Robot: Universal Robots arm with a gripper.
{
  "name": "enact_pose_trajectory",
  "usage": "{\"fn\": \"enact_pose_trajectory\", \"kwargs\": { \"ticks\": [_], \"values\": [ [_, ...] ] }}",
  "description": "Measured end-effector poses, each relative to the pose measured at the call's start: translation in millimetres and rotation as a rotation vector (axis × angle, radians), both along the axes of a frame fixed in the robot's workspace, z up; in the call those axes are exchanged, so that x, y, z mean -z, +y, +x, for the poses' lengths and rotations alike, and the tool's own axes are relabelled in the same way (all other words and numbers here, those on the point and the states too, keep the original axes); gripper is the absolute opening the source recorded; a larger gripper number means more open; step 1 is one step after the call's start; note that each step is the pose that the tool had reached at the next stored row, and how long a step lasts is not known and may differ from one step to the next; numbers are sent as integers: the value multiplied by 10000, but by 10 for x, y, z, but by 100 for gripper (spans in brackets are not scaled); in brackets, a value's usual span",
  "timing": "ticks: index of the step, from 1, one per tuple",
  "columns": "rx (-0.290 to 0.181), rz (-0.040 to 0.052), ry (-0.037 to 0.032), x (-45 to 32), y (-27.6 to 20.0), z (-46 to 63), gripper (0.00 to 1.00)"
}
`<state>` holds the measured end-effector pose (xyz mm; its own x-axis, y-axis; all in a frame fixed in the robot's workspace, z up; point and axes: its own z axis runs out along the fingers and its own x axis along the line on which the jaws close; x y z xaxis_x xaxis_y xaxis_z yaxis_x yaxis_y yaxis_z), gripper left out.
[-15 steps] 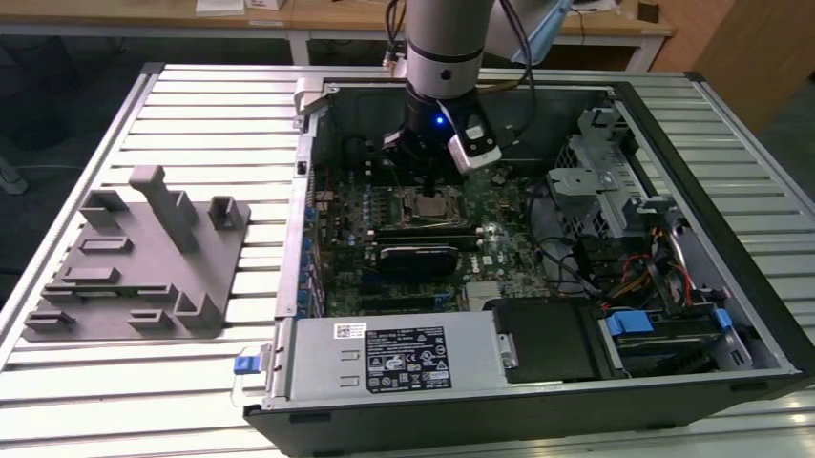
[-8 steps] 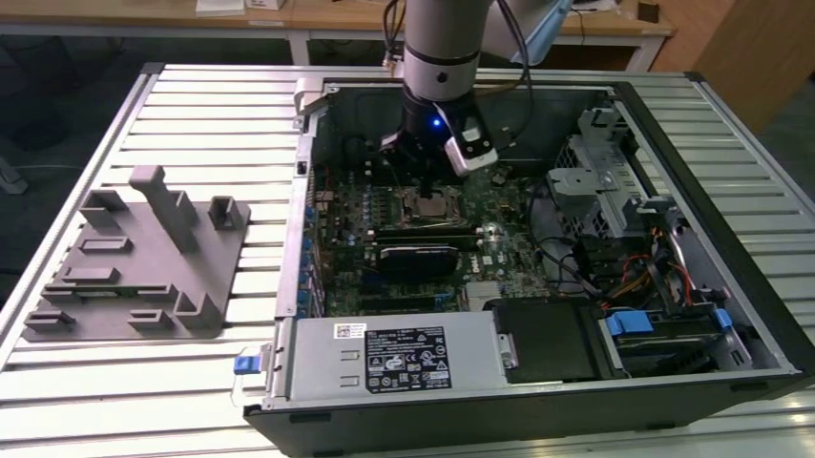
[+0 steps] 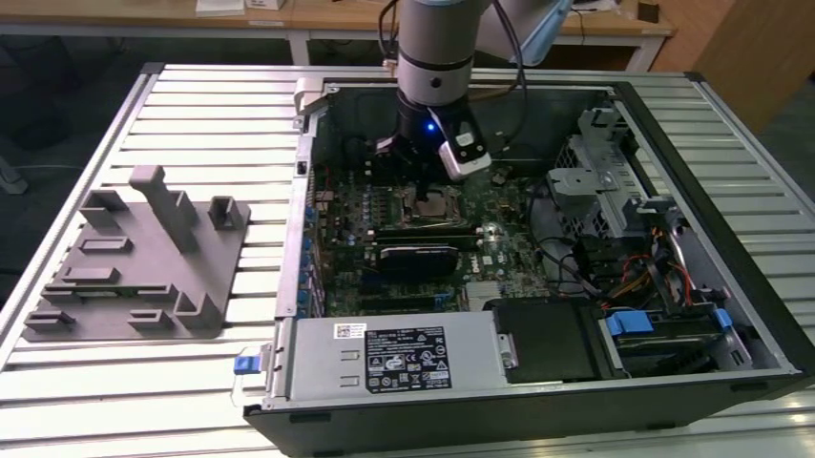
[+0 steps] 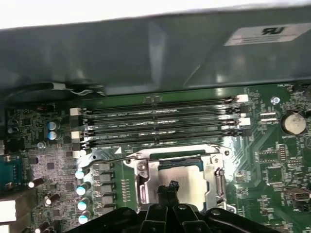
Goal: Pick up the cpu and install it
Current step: 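Close the cpu cover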
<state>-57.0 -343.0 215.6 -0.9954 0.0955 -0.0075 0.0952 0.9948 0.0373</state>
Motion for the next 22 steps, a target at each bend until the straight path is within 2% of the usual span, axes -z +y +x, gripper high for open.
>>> {"fn": "enact_pose_trajectory", "kwargs": {
  "ticks": [22],
  "values": [
    [-1, 0, 0, 141, -43, -154, 11]
  ]
}}
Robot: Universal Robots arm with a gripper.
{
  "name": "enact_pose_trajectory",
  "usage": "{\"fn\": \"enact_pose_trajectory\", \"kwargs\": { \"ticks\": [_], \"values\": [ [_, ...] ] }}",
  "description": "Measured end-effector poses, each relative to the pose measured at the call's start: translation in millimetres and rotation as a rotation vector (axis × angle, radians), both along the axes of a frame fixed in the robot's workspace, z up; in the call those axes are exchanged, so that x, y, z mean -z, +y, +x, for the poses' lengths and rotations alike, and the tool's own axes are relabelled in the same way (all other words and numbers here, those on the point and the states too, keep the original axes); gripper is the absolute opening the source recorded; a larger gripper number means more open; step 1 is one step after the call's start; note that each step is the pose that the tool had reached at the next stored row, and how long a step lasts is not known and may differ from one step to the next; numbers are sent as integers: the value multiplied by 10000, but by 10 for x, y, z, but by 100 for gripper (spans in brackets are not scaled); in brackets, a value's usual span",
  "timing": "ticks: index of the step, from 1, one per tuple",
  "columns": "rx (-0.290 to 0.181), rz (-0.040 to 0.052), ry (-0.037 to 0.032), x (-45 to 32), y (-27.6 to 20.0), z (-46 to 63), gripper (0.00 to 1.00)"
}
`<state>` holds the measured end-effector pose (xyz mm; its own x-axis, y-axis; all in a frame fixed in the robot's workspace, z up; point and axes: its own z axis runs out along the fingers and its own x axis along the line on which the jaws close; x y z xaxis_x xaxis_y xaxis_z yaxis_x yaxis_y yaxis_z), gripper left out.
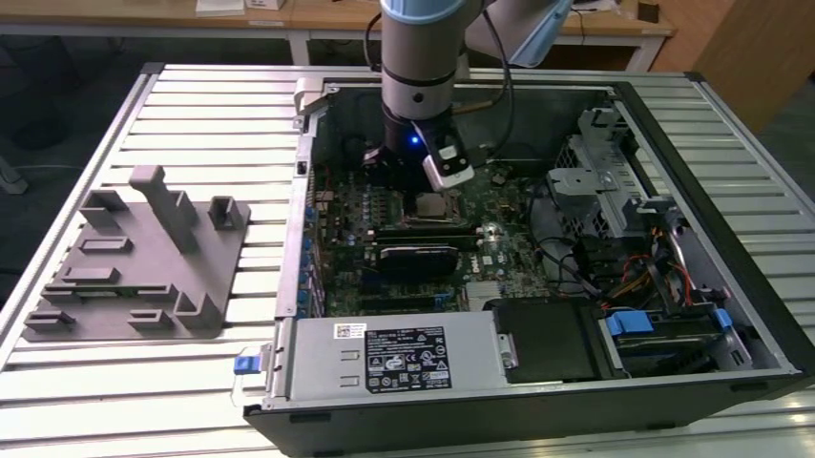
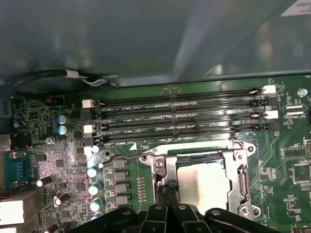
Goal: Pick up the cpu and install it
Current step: 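Close the cpu cover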
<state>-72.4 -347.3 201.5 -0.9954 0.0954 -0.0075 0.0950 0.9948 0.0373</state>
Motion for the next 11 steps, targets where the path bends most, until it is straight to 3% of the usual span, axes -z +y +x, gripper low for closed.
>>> {"fn": "enact_pose_trajectory", "kwargs": {
  "ticks": [11],
  "values": [
    [-15, -1, 1, 9, 0, 3, 11]
  ]
}}
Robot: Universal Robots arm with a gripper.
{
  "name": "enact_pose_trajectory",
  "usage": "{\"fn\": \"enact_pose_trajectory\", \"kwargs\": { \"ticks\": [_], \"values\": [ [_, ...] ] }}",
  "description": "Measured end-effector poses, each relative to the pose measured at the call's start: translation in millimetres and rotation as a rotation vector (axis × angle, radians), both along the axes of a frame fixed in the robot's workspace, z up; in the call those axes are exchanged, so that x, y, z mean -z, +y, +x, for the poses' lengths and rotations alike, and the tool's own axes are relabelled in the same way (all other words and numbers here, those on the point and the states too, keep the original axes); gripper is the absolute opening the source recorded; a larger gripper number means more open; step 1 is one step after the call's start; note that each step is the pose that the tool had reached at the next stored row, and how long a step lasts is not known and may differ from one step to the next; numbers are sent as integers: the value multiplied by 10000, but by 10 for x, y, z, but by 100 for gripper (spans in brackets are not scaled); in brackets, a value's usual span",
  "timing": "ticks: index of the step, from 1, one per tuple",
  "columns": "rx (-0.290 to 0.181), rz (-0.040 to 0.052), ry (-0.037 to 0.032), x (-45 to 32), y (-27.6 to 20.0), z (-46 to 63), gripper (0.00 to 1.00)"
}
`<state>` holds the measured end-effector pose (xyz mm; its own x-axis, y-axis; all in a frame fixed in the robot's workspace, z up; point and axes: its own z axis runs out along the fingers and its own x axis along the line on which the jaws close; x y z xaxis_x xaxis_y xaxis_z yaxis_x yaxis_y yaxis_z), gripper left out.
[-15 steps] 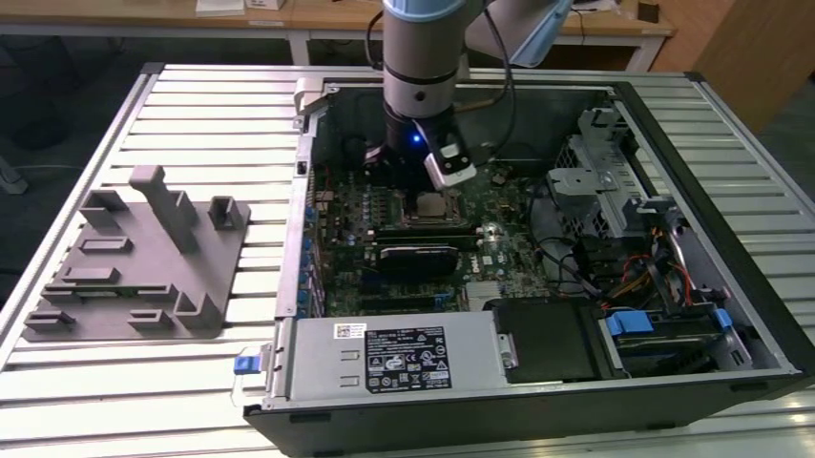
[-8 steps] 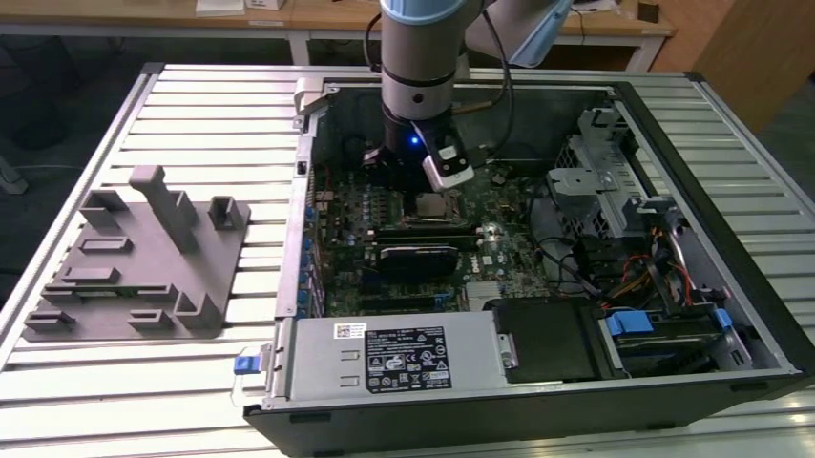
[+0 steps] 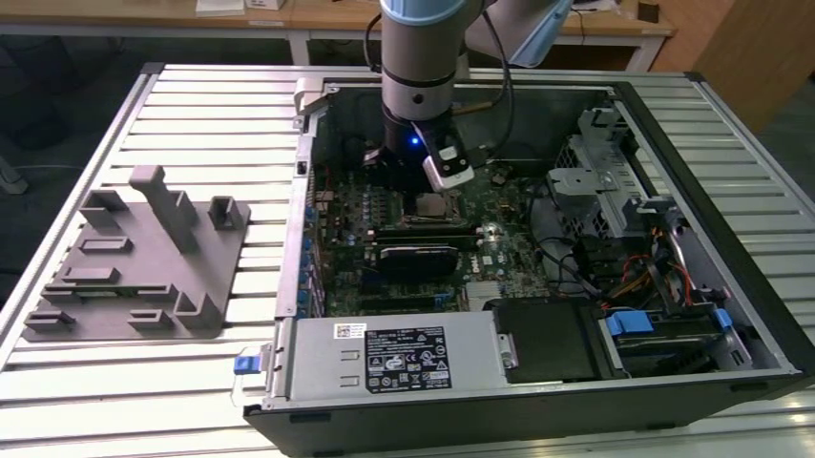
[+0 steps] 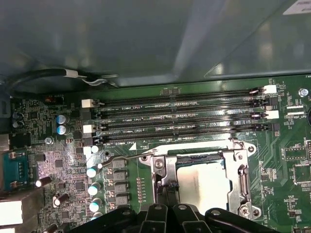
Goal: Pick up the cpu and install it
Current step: 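Close the cpu cover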
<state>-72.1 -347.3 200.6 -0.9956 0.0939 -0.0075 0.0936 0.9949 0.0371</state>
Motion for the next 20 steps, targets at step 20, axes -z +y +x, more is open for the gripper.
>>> {"fn": "enact_pose_trajectory", "kwargs": {
  "ticks": [20],
  "values": [
    [0, 1, 0, 17, 0, 33, 11]
  ]
}}
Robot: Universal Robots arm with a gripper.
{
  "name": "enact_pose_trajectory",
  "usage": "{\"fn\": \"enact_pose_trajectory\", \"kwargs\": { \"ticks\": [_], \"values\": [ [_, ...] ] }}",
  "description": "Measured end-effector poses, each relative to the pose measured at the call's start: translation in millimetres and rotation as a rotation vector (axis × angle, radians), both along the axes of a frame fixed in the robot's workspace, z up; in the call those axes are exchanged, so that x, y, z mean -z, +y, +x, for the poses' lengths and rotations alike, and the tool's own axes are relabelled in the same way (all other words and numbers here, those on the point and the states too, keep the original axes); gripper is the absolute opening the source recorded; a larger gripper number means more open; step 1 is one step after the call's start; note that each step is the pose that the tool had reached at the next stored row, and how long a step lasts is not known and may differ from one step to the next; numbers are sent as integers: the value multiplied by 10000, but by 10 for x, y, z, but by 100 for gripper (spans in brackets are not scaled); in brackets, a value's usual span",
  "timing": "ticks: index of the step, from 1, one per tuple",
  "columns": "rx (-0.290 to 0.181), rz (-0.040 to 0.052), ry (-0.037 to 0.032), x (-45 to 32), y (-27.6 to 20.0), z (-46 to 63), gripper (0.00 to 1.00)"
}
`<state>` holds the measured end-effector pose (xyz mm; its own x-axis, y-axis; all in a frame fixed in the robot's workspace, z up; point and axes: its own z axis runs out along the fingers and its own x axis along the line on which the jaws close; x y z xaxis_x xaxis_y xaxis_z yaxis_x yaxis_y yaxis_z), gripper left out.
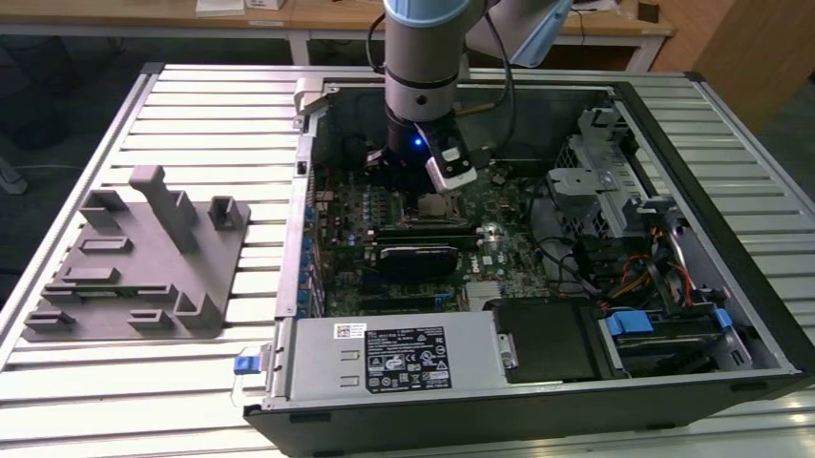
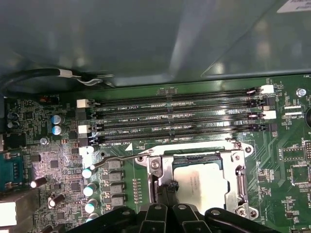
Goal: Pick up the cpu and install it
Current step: 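Close the cpu cover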
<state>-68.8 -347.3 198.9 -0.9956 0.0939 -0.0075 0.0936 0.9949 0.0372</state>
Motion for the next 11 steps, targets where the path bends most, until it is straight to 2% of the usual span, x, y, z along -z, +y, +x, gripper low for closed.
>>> {"fn": "enact_pose_trajectory", "kwargs": {
  "ticks": [11],
  "values": [
    [-1, 0, 5, 0, 0, 24, 11]
  ]
}}
